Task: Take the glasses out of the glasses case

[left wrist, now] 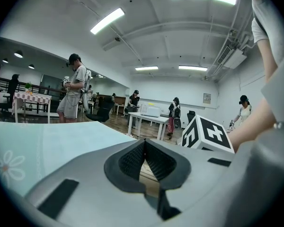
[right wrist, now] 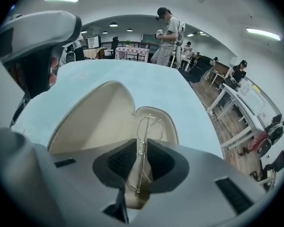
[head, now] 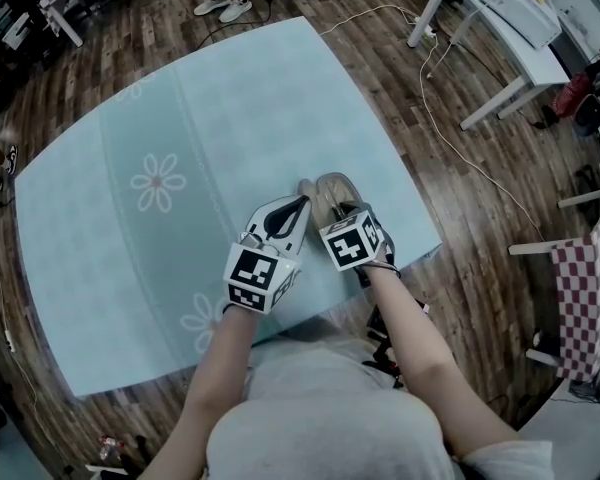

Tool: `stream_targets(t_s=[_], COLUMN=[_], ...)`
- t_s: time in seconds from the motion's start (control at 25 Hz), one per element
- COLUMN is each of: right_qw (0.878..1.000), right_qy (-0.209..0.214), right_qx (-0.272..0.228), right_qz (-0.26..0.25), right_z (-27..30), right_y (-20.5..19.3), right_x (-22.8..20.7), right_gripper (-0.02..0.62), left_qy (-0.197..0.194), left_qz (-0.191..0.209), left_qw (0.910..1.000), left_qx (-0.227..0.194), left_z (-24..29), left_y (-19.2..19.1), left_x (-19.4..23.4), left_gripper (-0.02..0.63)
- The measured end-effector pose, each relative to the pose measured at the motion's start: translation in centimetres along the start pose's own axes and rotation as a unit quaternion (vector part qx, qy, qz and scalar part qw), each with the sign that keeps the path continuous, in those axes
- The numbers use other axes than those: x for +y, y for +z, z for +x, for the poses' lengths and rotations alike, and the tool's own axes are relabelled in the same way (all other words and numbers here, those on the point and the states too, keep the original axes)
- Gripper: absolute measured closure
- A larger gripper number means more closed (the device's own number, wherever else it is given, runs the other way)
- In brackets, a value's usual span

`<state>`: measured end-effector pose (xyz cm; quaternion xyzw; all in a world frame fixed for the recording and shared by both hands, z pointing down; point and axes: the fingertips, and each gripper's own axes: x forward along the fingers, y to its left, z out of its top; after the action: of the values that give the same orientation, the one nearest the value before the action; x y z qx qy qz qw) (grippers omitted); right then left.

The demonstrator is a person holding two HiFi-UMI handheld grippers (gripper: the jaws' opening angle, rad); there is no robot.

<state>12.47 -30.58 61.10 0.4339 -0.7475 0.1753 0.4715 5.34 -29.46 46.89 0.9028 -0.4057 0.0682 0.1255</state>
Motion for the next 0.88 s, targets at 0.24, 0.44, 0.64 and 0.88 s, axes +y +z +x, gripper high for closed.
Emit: stream_targets(t_s=[0.24,0.44,0.64,0.88], right_qw=[0.999,0.997,0.995,0.994], right_qy=[-0.027,0.005,0.008,0.003], right_qx=[-0.007,-0.036,-0.064,-0.084], right_qz=[0.027,0.068,0.07,0.073], right_z=[0.1,-0.7,-1.8,-3.4], right_y=[-0.3,0.0,0.9,1.5], right_x=[-0.8,-0.6,-0.1,-0.1], right_gripper=[0.577,0.584,0.584,0.584], left_qy=[0.003,0.003,-0.002,-0.011], left_qz=[0.005,0.008,0.013,0.02], left_qw=[1.0,1.0,0.9999,0.9997], left_qx=[0.003,0.002,-0.002,-0.008], left_z=[-0.5,-1.0,-1.3,-1.8], left_y=[-0.2,-0.4,0.2,0.7], left_x=[-0.3,-0.7,-1.0,-1.9], left_gripper=[0.598,0.598,0.598,0.598])
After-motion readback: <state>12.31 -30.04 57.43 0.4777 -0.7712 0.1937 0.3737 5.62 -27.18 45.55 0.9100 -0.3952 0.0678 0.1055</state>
